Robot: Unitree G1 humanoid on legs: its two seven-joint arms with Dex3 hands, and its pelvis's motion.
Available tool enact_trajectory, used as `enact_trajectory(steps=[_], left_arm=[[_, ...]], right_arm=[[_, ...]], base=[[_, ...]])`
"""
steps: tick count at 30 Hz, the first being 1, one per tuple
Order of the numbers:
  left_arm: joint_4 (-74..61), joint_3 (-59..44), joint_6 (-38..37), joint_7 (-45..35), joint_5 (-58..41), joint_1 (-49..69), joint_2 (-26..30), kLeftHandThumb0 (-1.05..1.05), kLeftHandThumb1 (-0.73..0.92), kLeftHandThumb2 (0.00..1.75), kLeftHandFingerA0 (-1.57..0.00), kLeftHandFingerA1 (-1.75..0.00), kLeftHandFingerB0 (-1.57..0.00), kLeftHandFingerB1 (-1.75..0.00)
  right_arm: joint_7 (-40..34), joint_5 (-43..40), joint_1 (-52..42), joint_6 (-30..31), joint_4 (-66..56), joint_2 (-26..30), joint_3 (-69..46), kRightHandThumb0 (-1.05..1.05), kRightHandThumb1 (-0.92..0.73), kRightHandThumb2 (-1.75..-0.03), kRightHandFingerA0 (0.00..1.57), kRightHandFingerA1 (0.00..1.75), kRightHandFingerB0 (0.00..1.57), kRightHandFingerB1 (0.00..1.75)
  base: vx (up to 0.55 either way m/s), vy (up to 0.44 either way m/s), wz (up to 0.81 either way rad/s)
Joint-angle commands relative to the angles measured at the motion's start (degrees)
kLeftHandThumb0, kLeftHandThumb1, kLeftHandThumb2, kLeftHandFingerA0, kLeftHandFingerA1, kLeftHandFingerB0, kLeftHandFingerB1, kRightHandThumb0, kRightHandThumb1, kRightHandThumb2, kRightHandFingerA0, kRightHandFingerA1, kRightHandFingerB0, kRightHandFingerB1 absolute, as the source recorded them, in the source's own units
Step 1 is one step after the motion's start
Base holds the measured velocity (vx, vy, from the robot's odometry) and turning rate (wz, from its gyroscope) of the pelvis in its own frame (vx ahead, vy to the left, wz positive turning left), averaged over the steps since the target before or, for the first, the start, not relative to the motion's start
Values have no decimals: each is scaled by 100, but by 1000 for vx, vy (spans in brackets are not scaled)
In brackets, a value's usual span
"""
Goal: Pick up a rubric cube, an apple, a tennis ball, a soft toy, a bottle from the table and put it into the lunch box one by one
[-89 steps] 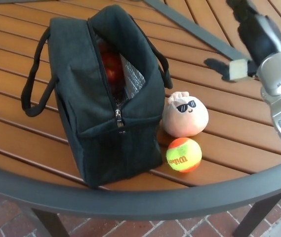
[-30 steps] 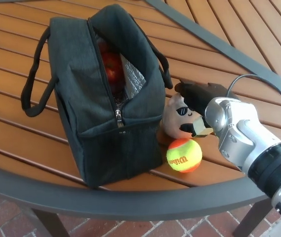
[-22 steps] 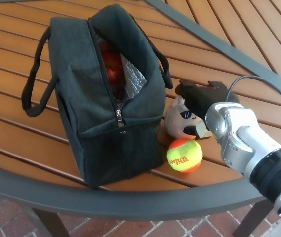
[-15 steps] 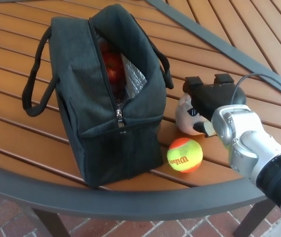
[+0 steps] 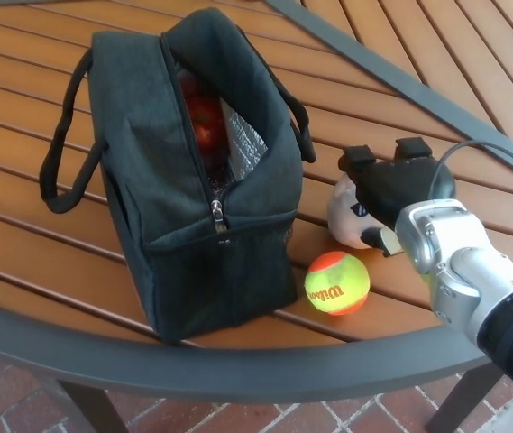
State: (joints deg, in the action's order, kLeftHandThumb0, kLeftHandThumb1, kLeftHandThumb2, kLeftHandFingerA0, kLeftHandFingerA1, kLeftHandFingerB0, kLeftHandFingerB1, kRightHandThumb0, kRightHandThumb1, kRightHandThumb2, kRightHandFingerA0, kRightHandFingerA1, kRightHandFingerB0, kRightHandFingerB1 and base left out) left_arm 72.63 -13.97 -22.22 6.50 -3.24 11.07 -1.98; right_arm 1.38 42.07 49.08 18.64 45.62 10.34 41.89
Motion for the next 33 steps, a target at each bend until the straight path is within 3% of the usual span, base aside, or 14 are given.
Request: enact_trajectory(steps=[1, 5, 9, 12, 13, 17, 18, 19, 20, 23, 24, 30, 31, 33], left_arm=[[-21, 67, -266, 157, 105, -10, 114, -16, 45, 114, -95, -137, -92, -117], [1, 49, -290, 77, 51, -14, 124, -20, 45, 110, -104, -119, -95, -108], [9, 50, -300, 51, 43, -3, 120, -20, 45, 110, -104, -119, -95, -108], [6, 158, -340, 212, 173, 31, 160, -19, 49, 106, -93, -136, -90, -116], [3, 160, -318, 214, 157, 29, 160, -18, 47, 108, -94, -133, -89, -113], [-5, 156, -272, 238, 121, 19, 154, -18, 47, 108, -94, -133, -89, -113], [8, 133, -292, 188, 92, 24, 152, -17, 44, 116, -95, -137, -90, -120], [24, 105, -317, 124, 57, 30, 151, -17, 44, 116, -95, -137, -90, -120], [21, 132, -301, 159, 89, 33, 156, -23, 52, 101, -94, -139, -88, -118], [8, 159, -283, 203, 123, 35, 157, -19, 50, 107, -93, -142, -88, -119], [4, 144, -315, 177, 99, 39, 153, -17, 45, 112, -93, -146, -89, -119], [15, 244, -334, 269, 201, 45, 187, -19, 47, 110, -92, -144, -88, -118], [34, 258, -345, 249, 210, 67, 197, -20, 48, 106, -91, -141, -88, -118], [67, 252, -342, 213, 193, 90, 206, -18, 43, 112, -94, -136, -90, -117]], right_arm=[[201, -167, -237, -297, 62, 129, -275, -32, -68, -65, 81, 141, 68, 70], [235, -235, -406, -267, 90, 107, -451, -35, -80, -71, 82, 136, 64, 70], [323, -186, -483, -202, 51, 105, -504, -35, -80, -71, 82, 136, 64, 70], [639, -279, -755, -157, 39, 142, -561, -36, -84, -64, 75, 111, 61, 67], [830, -269, -797, -114, 51, 163, -528, -33, -79, -64, 70, 130, 64, 65], [1127, -237, -842, -39, 41, 194, -483, -33, -79, -64, 70, 130, 64, 65], [1266, -248, -825, 2, 72, 183, -470, -28, -54, -55, 89, 112, 87, 59], [1442, -262, -803, 54, 108, 171, -455, -28, -54, -55, 89, 112, 87, 59], [1560, -229, -792, 74, 143, 176, -403, -24, -58, -57, 78, 99, 59, 54], [1631, -159, -806, 84, 154, 194, -330, -23, -56, -55, 84, 102, 62, 55], [1519, -129, -853, 75, 104, 206, -323, -23, -60, -58, 66, 122, 49, 51], [1381, 5, -918, 189, 13, 213, -241, -26, -59, -58, 67, 120, 51, 50], [741, 89, -1126, 136, -110, 229, -306, -36, -91, -74, 86, 162, 74, 118], [-403, 227, -1493, 38, -308, 241, -447, -35, -87, -74, 86, 164, 73, 121]], base=[[0, 0, 0], [0, 0, 0], [0, 0, 0], [0, 0, 0], [0, 0, 0], [0, 0, 0], [0, 0, 0], [0, 0, 0], [0, 0, 0], [0, 0, 0], [0, 0, 0], [0, 0, 0], [0, 0, 0], [0, 0, 0]])
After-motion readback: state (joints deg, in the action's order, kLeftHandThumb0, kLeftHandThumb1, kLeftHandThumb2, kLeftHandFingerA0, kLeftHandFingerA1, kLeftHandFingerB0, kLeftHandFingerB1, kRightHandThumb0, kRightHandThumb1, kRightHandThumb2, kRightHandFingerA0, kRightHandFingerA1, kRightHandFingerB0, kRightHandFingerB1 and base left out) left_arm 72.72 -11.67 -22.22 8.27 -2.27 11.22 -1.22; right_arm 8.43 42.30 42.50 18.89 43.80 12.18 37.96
